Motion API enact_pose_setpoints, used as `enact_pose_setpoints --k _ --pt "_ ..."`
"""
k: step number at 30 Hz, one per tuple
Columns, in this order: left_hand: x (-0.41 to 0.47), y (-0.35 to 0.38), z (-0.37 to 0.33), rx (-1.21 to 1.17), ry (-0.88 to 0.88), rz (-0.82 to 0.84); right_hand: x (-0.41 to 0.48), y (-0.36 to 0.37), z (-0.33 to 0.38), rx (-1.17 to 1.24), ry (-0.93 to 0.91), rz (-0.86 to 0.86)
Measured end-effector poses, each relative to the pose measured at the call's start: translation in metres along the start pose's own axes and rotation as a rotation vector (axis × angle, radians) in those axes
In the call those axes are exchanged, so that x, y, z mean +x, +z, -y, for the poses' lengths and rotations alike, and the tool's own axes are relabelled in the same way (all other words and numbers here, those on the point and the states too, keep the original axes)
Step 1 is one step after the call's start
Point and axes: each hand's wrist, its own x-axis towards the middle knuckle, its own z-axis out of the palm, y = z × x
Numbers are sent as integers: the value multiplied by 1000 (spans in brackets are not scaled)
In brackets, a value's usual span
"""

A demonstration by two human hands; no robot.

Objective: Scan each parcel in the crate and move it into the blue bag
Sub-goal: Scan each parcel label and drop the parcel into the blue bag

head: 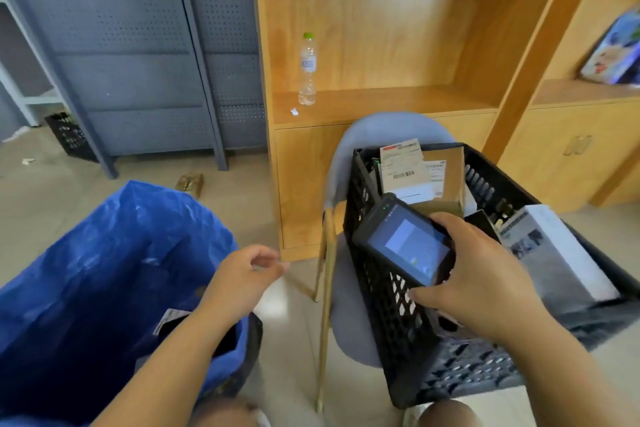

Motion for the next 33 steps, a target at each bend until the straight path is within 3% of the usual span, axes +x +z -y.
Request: enact_pose_setpoints --k 10,16,25,28,33 --pt "32 138 -133 -12 356 267 -34 -53 -114 9 299 -172" --pt "49 225 -186 79 405 449 -51 -69 -172 -31 469 -257" --pt "69 337 -233 270 593 504 -59 -75 -236 20 618 -308" --pt "76 360 -242 441 649 552 -60 -75 -251 47 641 -325" --pt "74 377 -235 601 584 678 -66 -73 -268 80 677 -339"
